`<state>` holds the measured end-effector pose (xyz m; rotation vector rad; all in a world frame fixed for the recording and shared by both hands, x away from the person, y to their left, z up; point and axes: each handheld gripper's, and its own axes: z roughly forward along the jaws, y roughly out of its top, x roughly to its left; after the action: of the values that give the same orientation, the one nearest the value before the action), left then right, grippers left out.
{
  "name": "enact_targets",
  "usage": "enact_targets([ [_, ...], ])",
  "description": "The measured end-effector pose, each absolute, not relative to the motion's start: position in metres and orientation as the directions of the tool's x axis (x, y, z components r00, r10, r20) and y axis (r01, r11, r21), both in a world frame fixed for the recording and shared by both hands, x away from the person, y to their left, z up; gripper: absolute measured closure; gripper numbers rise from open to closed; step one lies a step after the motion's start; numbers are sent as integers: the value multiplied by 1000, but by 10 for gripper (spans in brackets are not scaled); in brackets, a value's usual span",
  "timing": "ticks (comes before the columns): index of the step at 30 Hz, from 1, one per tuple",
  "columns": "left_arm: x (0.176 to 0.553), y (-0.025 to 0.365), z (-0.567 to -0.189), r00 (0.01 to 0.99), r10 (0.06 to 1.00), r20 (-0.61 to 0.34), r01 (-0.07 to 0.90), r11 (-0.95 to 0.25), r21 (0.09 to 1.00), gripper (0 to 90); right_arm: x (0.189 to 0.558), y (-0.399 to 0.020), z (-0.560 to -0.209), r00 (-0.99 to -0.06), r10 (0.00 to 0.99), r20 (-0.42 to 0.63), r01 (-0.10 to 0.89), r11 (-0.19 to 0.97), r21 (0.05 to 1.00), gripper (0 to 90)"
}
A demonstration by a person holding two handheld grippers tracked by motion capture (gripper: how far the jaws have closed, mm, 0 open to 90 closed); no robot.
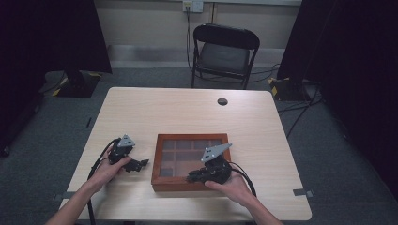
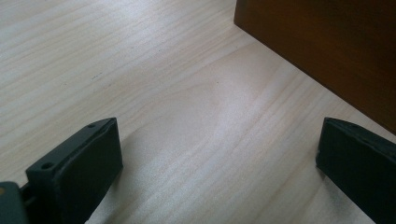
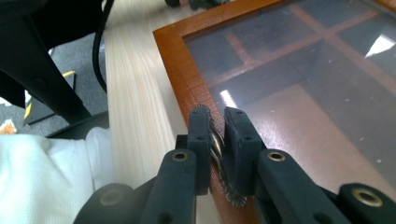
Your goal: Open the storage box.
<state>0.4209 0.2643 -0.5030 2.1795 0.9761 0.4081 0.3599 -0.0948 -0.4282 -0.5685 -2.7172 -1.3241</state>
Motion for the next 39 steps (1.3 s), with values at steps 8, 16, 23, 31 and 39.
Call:
enact_targets([
  [8,421,264,-503,667,745,1,524,-469,711,0,362,-94,-420,-921,308,238,378,560,737,814],
  [16,421,265,-503,670,743,4,521,-474,711,0,364,-95,-412,-919,309,246,382,536,753,815],
  [23,421,265,-503,671,742,5,520,-475,709,0,366,-96,-404,-916,310,254,387,521,760,815],
  [31,422,265,-503,673,740,5,517,-475,712,0,369,-95,-396,-920,303,248,379,527,761,816],
  [39,422,265,-503,673,740,4,518,-475,712,0,373,-97,-384,-918,306,253,381,501,777,816],
])
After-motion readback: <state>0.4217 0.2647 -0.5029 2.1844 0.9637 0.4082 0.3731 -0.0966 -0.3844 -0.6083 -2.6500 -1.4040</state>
